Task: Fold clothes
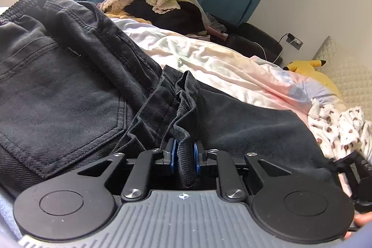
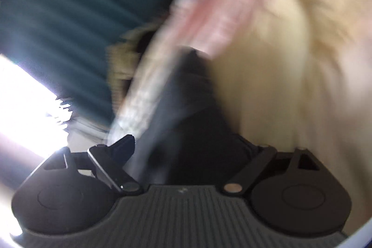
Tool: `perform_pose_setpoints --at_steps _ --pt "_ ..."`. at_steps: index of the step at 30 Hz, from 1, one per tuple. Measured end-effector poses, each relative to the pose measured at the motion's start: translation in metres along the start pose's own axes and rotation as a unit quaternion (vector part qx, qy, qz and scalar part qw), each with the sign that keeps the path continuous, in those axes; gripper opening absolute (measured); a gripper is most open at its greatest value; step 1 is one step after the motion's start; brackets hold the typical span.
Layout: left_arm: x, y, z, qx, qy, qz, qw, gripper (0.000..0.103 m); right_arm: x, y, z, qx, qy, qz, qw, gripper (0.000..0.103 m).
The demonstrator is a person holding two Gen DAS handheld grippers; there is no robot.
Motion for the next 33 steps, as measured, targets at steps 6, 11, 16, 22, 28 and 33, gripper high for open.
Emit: perform_pose_setpoints --at_steps 6,11,16,22,28,33 --pt "0.0 -0.001 0.0 -0.005 0.0 0.0 1.0 0.019 0.003 -0.004 -0.002 -0.013 0.003 0.007 1.0 0.084" --pt "0.0 -0.002 0.001 -0.001 -0.001 -0.005 1.0 0.019 -0.004 -0.042 0.001 0.001 -0.002 -0.131 0.991 0.09" --pt "-0.003 0.004 -0.001 0.019 0.016 0.005 0.9997 0.02 0.014 -0.04 0.006 -0.036 -0.01 -0.088 0.995 0.081" --pt "-0.022 0.022 -0.008 0.067 0.048 0.004 0.9966 0.049 0.016 -0.046 -0.008 -0.047 0.022 -0.049 0.997 0.023" --pt "-0.073 0.026 -0.018 0.052 0.09 0.009 0.9945 0.054 -0.015 -0.069 -0.042 -0.071 0.04 -0.043 0.996 0.015" --pt "-0.087 0.04 -0.033 0.063 0.114 -0.001 0.9915 0.056 -0.05 -0.087 -0.059 -0.121 0.042 -0.073 0.989 0.014"
Point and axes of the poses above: each gripper's, at about its wrist camera, not at the fingertips, and x roughly the way its jaws point, y to its right, z to its underside, the point moved 5 cm from there along x, roughly the way its jaws point, and after that the axes turned 14 degrees about y, right-handed, at the moved point
